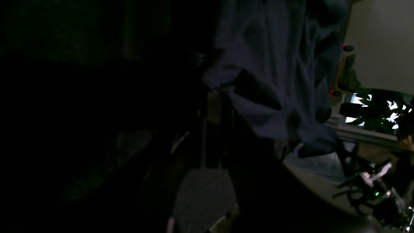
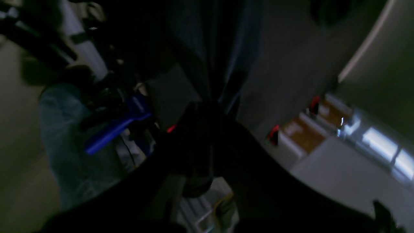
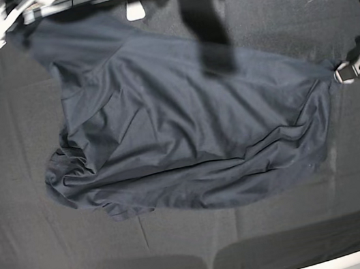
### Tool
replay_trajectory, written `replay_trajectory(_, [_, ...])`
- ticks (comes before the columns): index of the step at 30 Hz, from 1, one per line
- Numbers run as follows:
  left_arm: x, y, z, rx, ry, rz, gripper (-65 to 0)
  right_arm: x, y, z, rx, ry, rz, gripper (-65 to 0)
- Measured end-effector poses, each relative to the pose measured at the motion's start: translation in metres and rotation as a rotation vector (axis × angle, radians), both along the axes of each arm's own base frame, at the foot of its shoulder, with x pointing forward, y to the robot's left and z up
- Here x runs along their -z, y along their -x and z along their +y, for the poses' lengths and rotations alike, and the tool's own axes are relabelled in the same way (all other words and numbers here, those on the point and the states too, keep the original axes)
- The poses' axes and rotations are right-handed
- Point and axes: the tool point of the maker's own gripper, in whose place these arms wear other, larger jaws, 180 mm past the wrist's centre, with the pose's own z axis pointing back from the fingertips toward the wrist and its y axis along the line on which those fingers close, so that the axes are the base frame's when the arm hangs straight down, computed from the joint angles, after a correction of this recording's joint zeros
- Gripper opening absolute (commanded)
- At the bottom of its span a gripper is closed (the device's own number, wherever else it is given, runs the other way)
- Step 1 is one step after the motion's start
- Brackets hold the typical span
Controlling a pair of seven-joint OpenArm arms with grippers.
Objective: Layout the t-shirt on the table in an organized manner, then fold the t-shirt properly
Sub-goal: 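Stretch the shirt between both grippers and lay it flat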
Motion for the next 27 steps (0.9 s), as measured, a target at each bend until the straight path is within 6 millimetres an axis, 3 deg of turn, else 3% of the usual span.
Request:
replay_trajectory(5, [-0.013, 0.010, -0.002, -0.027, -0.001, -0.081, -65.0, -0.002, 0.006, -0.007, 0.116, -0.021, -0.031, -65.0])
replay_trajectory(10, [-0.024, 0.041, -0.008, -0.025, -0.042, -0.140, -65.0, 0.005, 0.033, -0.006, 0.207, -0.058, 0.036, -65.0])
replay_trajectory(17, [-0.034, 0.084, -0.015, -0.048, -0.089, -0.170, -65.0, 0.005, 0.046, -0.009, 0.265, -0.034, 0.051, -65.0])
replay_trajectory(27, [-0.040, 0.139, 0.013, -0.173, -0.168, -0.128, -65.0, 0.005, 0.055, -0.011, 0.267, -0.026, 0.077, -65.0])
